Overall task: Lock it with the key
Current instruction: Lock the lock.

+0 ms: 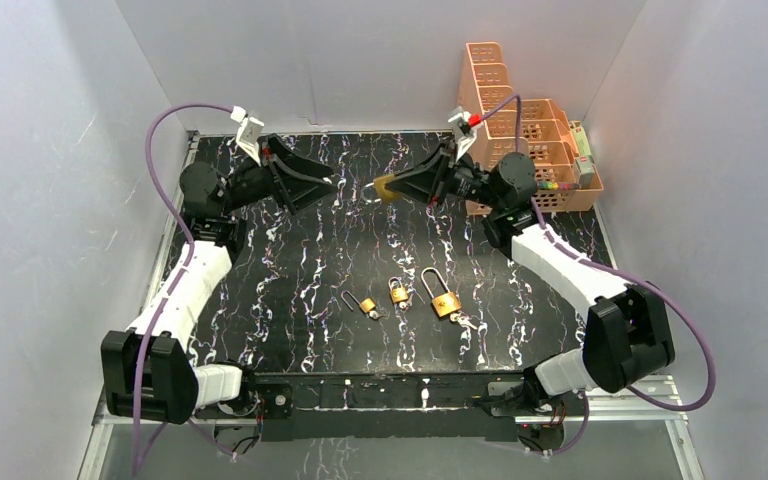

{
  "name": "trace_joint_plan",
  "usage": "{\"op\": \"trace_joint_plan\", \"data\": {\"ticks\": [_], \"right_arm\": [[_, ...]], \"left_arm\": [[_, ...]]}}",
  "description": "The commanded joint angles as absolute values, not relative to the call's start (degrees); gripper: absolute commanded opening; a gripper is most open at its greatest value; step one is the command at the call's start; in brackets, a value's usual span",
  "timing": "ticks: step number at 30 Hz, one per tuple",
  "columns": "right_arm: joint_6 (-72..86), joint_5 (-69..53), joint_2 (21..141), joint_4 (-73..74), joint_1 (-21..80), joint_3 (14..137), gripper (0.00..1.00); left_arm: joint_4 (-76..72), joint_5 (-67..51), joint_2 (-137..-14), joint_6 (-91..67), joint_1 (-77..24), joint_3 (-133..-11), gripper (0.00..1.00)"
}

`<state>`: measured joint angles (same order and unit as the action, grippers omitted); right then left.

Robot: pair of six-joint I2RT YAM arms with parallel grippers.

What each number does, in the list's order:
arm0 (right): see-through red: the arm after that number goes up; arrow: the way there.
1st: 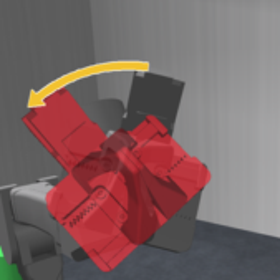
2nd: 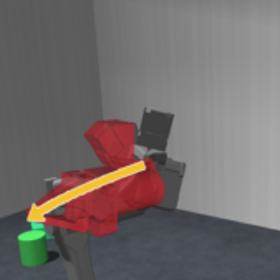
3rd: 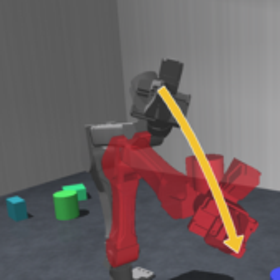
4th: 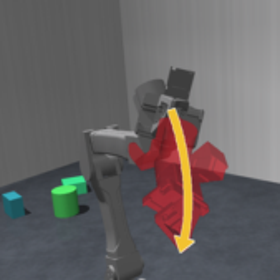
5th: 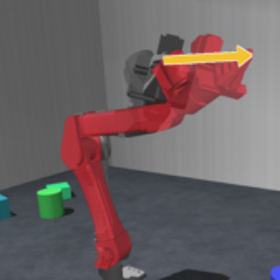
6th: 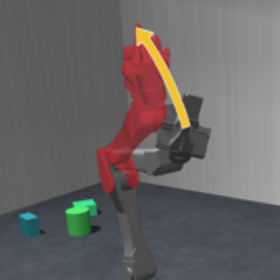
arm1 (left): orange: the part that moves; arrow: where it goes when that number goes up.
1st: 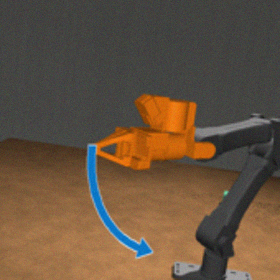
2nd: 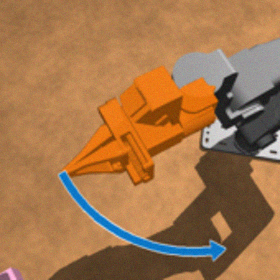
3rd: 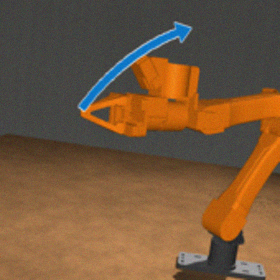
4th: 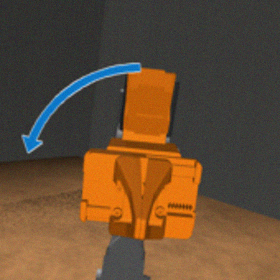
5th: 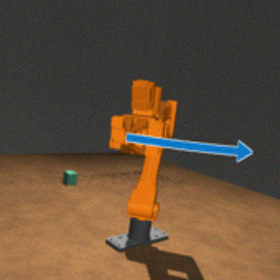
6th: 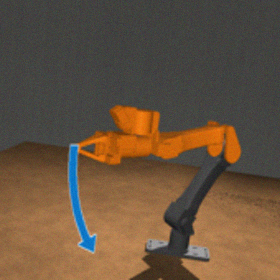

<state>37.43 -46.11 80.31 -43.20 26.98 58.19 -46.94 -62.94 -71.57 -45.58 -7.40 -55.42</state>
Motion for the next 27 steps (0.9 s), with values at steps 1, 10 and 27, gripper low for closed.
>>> {"op": "trace_joint_plan", "data": {"ticks": [1,10,27], "right_arm": [[48.4,-44.0,80.4,-63.4,25.0,58.4,0.00],[54.8,-44.7,85.8,-71.0,25.0,62.6,0.00],[56.4,-44.8,87.4,-72.8,25.0,64.6,0.00]], "left_arm": [[-54.4,-60.6,-70.0,-48.9,-9.6,-53.1,0.73],[-63.0,-52.8,-73.6,-51.4,-14.8,-52.1,0.73],[-64.9,-50.6,-76.1,-51.2,-16.8,-52.7,0.74]]}}
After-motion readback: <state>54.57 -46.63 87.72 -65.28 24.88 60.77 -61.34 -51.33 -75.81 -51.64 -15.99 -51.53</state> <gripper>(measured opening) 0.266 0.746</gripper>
